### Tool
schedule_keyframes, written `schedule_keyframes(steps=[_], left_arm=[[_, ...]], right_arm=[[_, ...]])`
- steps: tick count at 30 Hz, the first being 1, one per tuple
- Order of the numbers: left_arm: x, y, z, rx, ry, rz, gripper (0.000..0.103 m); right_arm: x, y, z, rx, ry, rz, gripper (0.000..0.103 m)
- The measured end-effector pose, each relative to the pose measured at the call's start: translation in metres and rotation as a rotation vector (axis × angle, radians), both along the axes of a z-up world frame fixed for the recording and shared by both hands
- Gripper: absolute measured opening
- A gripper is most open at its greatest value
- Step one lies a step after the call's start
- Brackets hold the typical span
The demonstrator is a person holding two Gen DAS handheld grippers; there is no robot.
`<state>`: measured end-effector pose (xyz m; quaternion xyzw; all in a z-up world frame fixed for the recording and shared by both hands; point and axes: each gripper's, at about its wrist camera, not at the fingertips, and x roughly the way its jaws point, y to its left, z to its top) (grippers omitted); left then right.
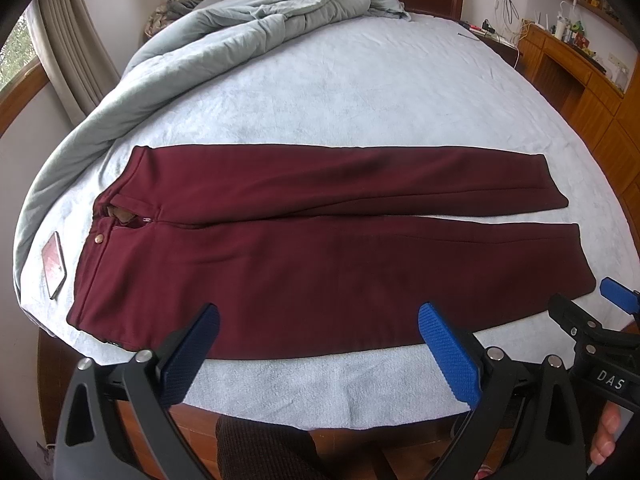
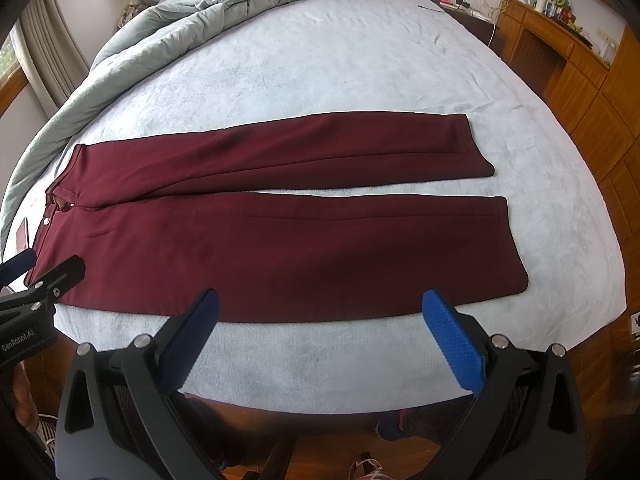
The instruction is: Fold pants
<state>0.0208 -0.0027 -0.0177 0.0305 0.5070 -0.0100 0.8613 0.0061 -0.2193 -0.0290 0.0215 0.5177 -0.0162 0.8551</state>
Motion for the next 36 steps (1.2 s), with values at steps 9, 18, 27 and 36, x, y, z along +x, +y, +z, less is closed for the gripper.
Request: schedule_keyframes(steps=[9,18,27,36], left_arm=[[0.001,-0.001,-0.003,0.004,0.006,-0.002,0.099],[0.025,-0.013,-0.006,0.009,0.013,-0.035,0.099],[0.106,-0.047,-0.007,-0.082,-0.019,-0.076,0.099],[0.189,-0.085,-0.042,-0.157,0.027,-0.14,0.099]], right_arm=[[0.0,-0.003,-0.002,0.003,0.01,0.0,0.101],[0.035,-0.057,0.009,-0.001,-0.025,0.01,0.101],[0.172,-0.195,-0.025,-0.032,0.078,-0.042,0.101],[0.276,-0.242,-0.096,0.019,0.174,-0.026,0.1]])
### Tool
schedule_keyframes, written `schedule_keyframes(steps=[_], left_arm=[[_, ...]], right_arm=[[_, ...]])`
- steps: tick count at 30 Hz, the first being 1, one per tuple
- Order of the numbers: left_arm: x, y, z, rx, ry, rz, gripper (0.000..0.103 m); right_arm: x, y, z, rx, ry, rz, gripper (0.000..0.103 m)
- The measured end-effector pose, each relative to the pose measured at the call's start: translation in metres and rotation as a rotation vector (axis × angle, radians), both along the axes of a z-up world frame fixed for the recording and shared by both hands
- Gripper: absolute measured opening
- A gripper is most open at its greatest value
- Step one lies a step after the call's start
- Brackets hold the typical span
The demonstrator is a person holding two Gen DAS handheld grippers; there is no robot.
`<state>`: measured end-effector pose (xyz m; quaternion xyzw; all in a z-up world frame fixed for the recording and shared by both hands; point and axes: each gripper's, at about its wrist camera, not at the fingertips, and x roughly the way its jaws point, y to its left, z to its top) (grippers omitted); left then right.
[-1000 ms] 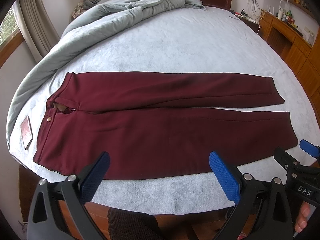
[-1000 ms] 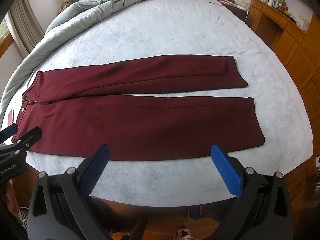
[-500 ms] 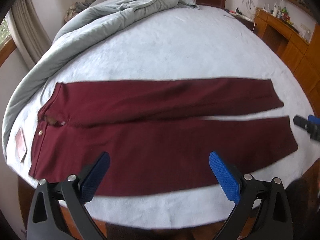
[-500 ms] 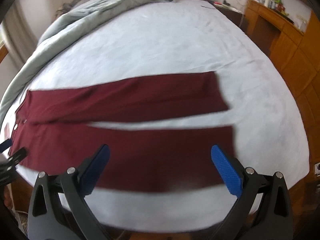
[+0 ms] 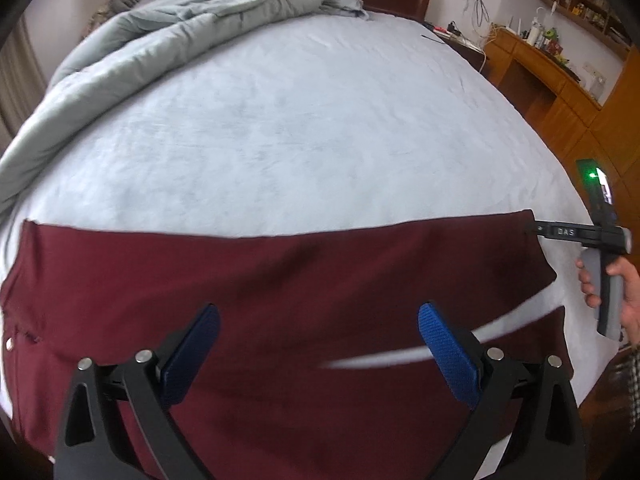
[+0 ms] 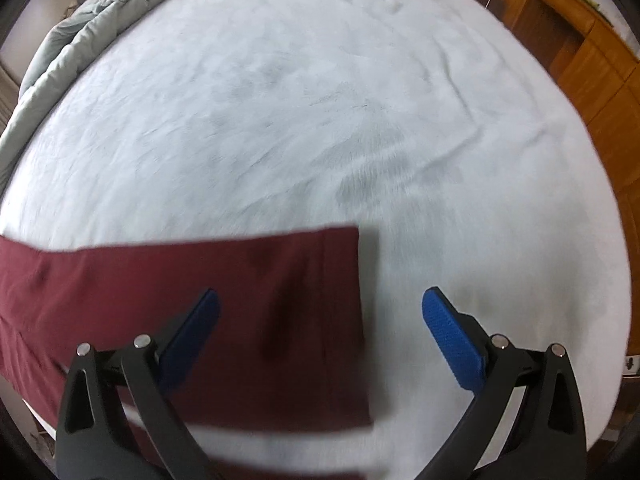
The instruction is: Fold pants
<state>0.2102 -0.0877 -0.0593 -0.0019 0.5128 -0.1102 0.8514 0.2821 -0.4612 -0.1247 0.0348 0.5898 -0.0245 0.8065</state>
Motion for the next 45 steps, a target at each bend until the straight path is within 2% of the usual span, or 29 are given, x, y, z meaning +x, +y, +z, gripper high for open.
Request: schedule_keyframes(steps=[2,3,4,5,6,7,8,12,18,21,22,25,26,28,32,33,34,35,36,37,40,43,44,45], left_arm=[[0.011,-0.003,-0.007,-0.023,0.018,-0.016,0.099],[0.018,-0.006,-0.011,-0.03,0.027,-0.021,0.099],[0.025,-0.008,-0.015,-0.041,0.036,-0.029,0.099],[0.03,-0.01,-0.019,-0.043,0.042,-0.035,0.099],[0.038,-0.013,-0.022,-0.044,0.045,-0.052,0.099],[0.042,-0.017,-0.024,-0.046,0.046,-0.069,0.099],[0.048,-0.02,-0.027,-0.039,0.046,-0.086,0.099],[0.065,-0.036,-0.035,-0.051,0.048,-0.2,0.099],[0.091,-0.075,-0.049,-0.079,0.049,-0.546,0.099],[0.106,-0.09,-0.055,-0.166,0.118,-0.665,0.099],[0.109,-0.093,-0.056,-0.193,0.136,-0.681,0.099],[0.125,-0.101,-0.064,-0.352,0.25,-0.757,0.099],[0.127,-0.102,-0.067,-0.381,0.28,-0.763,0.099],[0.135,-0.106,-0.078,-0.422,0.374,-0.776,0.099],[0.143,-0.108,-0.094,-0.446,0.514,-0.777,0.099],[0.143,-0.108,-0.097,-0.446,0.541,-0.769,0.094],[0.14,-0.103,-0.097,-0.449,0.56,-0.756,0.081],[0.138,-0.099,-0.097,-0.443,0.557,-0.739,0.068],[0.135,-0.095,-0.095,-0.429,0.545,-0.727,0.035],[0.133,-0.092,-0.091,-0.409,0.523,-0.714,0.028],[0.116,-0.085,-0.06,-0.343,0.375,-0.672,0.023],[0.076,-0.077,-0.027,-0.237,0.208,-0.606,0.021],[0.055,-0.079,-0.014,-0.173,0.136,-0.596,0.021],[0.039,-0.079,-0.007,-0.138,0.099,-0.589,0.021]], right_arm=[[0.012,-0.004,-0.012,0.023,0.022,0.015,0.098],[0.016,-0.006,-0.016,0.034,0.031,0.025,0.091],[0.019,-0.006,-0.022,0.053,0.051,0.046,0.072],[0.021,-0.006,-0.025,0.077,0.065,0.066,0.061],[0.02,-0.004,-0.023,0.09,0.06,0.09,0.055],[0.019,-0.001,-0.021,0.081,0.059,0.115,0.04],[0.016,0.003,-0.017,0.077,0.056,0.143,0.02],[-0.002,0.014,0.015,0.062,-0.019,0.271,0.019],[-0.032,0.005,0.069,0.144,-0.127,0.358,0.019],[-0.042,0.004,0.089,0.166,-0.164,0.379,0.019],[-0.045,0.003,0.095,0.18,-0.179,0.387,0.019],[-0.051,0.002,0.107,0.204,-0.207,0.404,0.019],[-0.049,0.005,0.108,0.206,-0.211,0.406,0.019],[-0.052,0.003,0.111,0.226,-0.218,0.407,0.019],[-0.052,-0.001,0.109,0.235,-0.219,0.399,0.019],[-0.052,-0.002,0.109,0.237,-0.219,0.391,0.019],[-0.053,-0.003,0.108,0.24,-0.218,0.38,0.019],[-0.052,-0.005,0.106,0.241,-0.214,0.371,0.019],[-0.054,-0.005,0.105,0.238,-0.215,0.362,0.019],[-0.056,-0.006,0.104,0.232,-0.219,0.355,0.02],[-0.064,-0.007,0.1,0.227,-0.222,0.326,0.02],[-0.079,-0.006,0.097,0.19,-0.246,0.307,0.022],[-0.087,-0.005,0.096,0.176,-0.262,0.301,0.023],[-0.095,-0.003,0.095,0.158,-0.27,0.297,0.023]])
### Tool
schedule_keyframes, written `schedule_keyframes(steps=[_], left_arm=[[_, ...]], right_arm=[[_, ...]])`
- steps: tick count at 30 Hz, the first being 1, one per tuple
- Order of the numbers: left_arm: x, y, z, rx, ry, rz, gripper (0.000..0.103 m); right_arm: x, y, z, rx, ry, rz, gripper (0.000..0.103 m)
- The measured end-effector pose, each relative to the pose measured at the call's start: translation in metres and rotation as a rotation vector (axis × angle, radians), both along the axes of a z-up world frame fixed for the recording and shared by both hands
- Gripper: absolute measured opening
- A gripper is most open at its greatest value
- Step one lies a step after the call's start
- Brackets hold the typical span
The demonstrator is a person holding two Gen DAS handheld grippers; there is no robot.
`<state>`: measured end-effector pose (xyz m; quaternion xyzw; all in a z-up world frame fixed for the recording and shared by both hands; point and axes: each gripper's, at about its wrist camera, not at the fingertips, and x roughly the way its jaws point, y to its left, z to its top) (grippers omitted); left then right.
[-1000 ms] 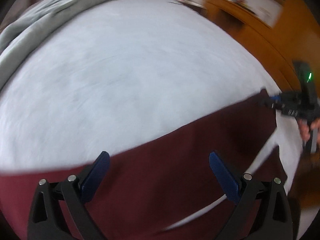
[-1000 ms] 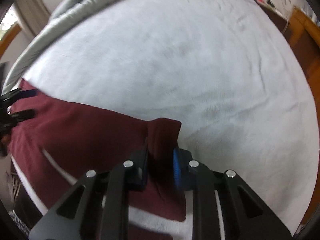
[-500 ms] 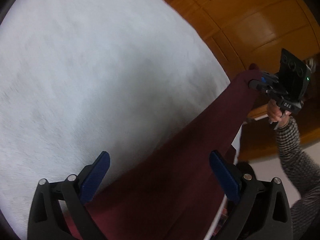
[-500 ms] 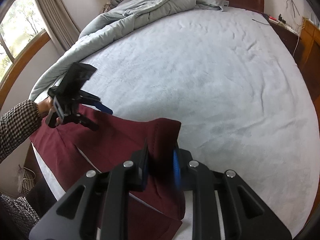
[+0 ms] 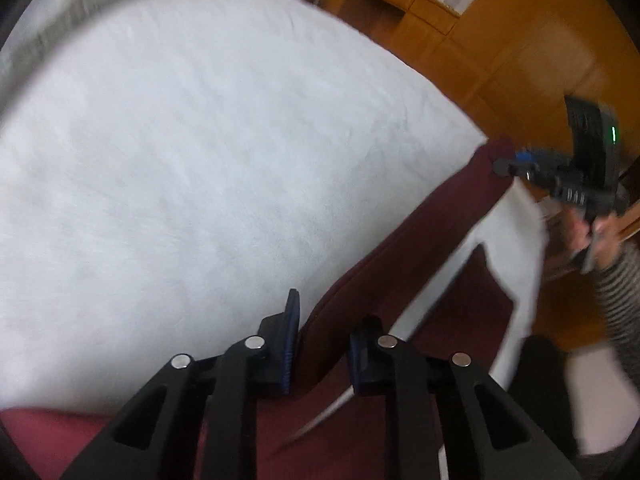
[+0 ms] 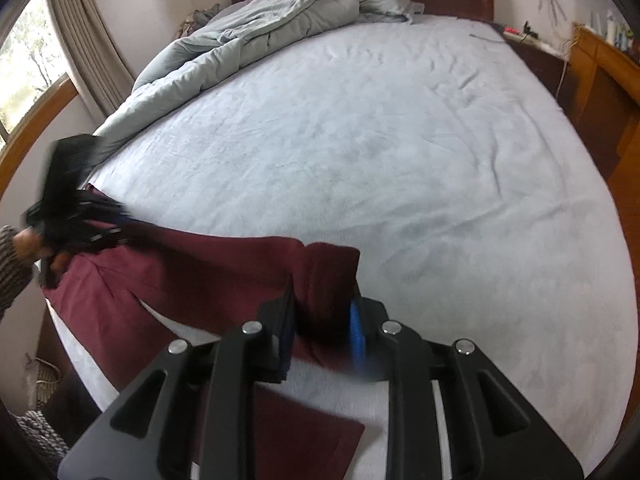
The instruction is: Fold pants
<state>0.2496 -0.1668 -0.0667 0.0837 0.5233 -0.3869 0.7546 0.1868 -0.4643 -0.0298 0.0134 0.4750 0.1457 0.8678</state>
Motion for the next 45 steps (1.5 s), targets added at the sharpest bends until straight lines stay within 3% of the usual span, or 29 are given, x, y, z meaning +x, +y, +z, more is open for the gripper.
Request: schedule_keyframes(steps=[3,6,9,13,14,16,20,24,31,33,34,35,39,43,45], left_arm=[[-0.057,-0.003,0.01,0.056,-0.069,0.026,0.02],[-0.112,-0.003,0.002,0.1,-0.107,0.023,0.02],[-0.142,-0.001,-0.017,0.155,-0.117,0.035,0.02],[-0.156,0.003,-0.049,0.195,-0.132,0.063,0.02],[-0.159,0.005,-0.056,0.191,-0.13,0.08,0.02],[-0.161,0.008,-0.06,0.173,-0.151,0.109,0.021],[-0.172,0.004,-0.065,0.178,-0.18,0.13,0.021],[-0.165,0.006,-0.063,0.143,-0.139,0.166,0.022],[-0.161,0.009,-0.065,0.133,-0.137,0.172,0.023],[-0.161,0.011,-0.066,0.133,-0.139,0.172,0.023],[-0.161,0.011,-0.066,0.13,-0.137,0.175,0.023],[-0.162,0.013,-0.066,0.127,-0.134,0.178,0.023],[-0.164,0.015,-0.054,0.101,-0.119,0.204,0.024],[-0.184,0.011,-0.032,0.073,-0.175,0.2,0.024],[-0.193,0.005,-0.036,0.098,-0.178,0.186,0.024]], right_arm=[[-0.027,0.003,-0.01,-0.041,-0.007,-0.006,0.024],[-0.06,0.003,-0.031,-0.026,0.047,-0.014,0.024],[-0.09,0.008,-0.055,-0.039,0.122,-0.011,0.026],[-0.118,0.011,-0.078,-0.057,0.214,-0.033,0.039],[-0.124,0.009,-0.078,-0.039,0.231,-0.056,0.05],[-0.134,0.003,-0.075,0.034,0.253,-0.097,0.058],[-0.154,-0.001,-0.067,0.2,0.283,-0.158,0.059],[-0.16,0.005,-0.084,0.364,0.369,-0.239,0.06],[-0.14,0.0,-0.107,0.521,0.363,-0.4,0.064],[-0.131,-0.003,-0.111,0.55,0.365,-0.435,0.059],[-0.128,-0.004,-0.113,0.542,0.372,-0.452,0.041],[-0.125,-0.003,-0.112,0.527,0.375,-0.461,0.012],[-0.128,-0.008,-0.092,0.565,0.33,-0.456,0.009],[-0.15,-0.01,-0.058,0.51,0.285,-0.472,0.009],[-0.153,-0.009,-0.067,0.443,0.324,-0.487,0.009]])
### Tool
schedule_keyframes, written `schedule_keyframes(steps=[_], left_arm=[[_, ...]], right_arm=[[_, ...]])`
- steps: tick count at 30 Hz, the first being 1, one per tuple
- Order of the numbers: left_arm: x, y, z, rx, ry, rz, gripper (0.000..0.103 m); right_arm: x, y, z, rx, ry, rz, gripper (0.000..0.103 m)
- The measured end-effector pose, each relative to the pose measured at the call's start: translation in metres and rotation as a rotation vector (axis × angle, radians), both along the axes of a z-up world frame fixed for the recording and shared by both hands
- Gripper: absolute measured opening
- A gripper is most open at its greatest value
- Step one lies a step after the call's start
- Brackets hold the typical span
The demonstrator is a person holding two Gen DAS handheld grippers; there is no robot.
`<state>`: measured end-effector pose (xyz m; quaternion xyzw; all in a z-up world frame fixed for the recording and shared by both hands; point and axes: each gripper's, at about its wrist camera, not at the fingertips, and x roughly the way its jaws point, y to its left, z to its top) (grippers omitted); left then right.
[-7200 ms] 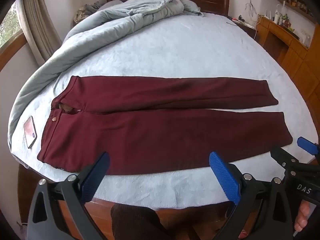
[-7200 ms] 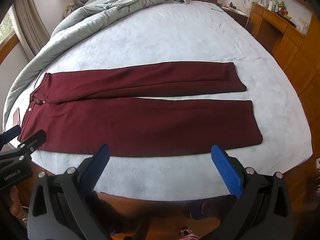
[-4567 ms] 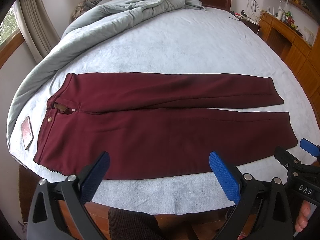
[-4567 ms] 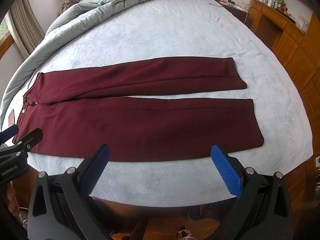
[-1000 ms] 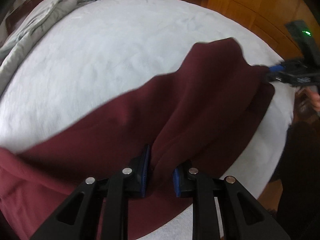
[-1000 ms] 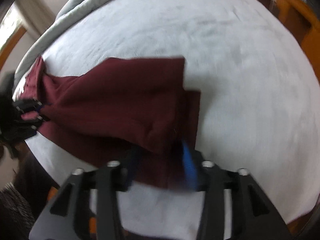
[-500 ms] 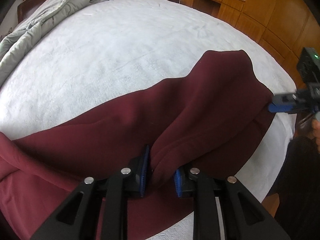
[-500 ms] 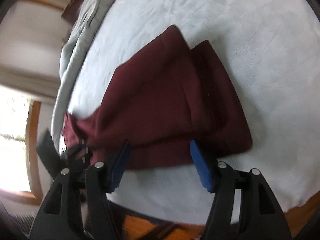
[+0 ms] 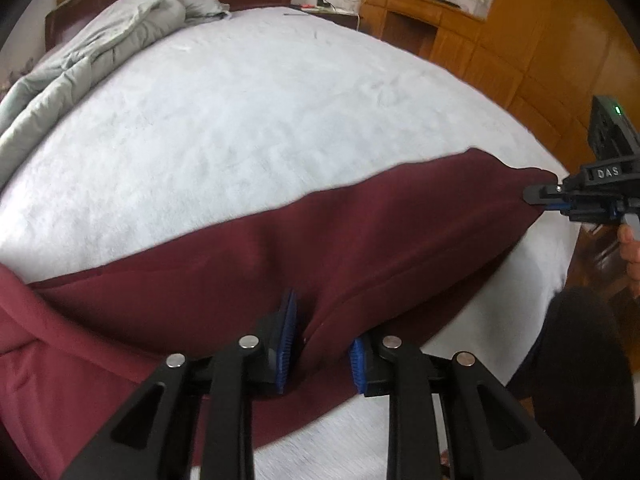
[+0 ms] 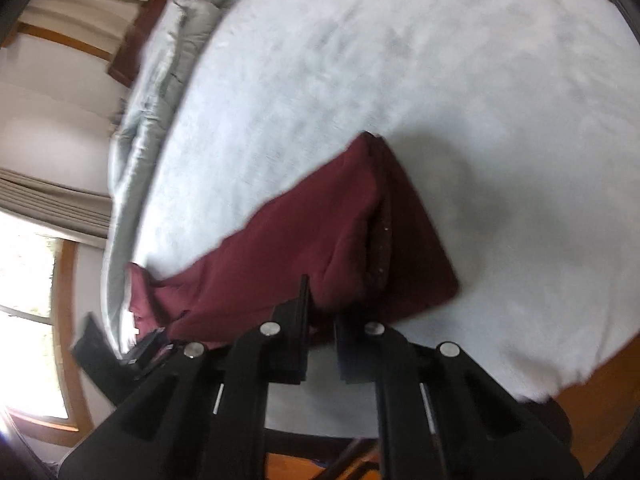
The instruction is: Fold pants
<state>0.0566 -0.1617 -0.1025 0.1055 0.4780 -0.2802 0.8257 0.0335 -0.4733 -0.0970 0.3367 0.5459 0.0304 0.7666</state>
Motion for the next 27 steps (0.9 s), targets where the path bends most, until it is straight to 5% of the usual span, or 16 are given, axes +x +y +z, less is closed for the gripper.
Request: schedule_keyframes(steps=[2,5,7,11,12,15,17,20,27], left_arm=[[-0.006,-0.008,-0.018,0.044,0.017,-0.01,0.024],[-0.007,-0.01,-0.036,0.047,0.001,0.005,0.025],[-0.007,-0.007,-0.034,0.022,0.002,0.019,0.026],[-0.004,0.002,-0.024,-0.01,0.058,0.037,0.043],[-0.002,0.006,-0.022,-0.022,0.082,0.043,0.054],[-0.004,0.034,-0.008,-0.113,0.165,0.096,0.065],[-0.006,0.059,0.0,-0.158,0.194,0.17,0.076],[0.001,0.105,0.006,-0.185,0.249,0.302,0.078],[0.013,0.204,0.01,-0.125,0.254,0.561,0.078]], right_arm=[[0.005,0.001,-0.025,-0.039,0.09,0.003,0.009],[0.013,0.009,-0.041,-0.052,0.11,-0.003,0.011],[0.019,0.019,-0.031,-0.092,0.108,0.016,0.016],[0.006,0.03,0.001,-0.216,0.101,0.02,0.052],[-0.005,0.026,0.012,-0.299,0.085,0.013,0.053],[-0.012,0.049,0.052,-0.429,-0.006,0.027,0.055],[-0.009,0.081,0.067,-0.39,-0.075,0.14,0.061],[0.012,0.139,0.07,-0.337,-0.149,0.325,0.063],[0.05,0.275,0.022,-0.393,-0.189,0.759,0.068]])
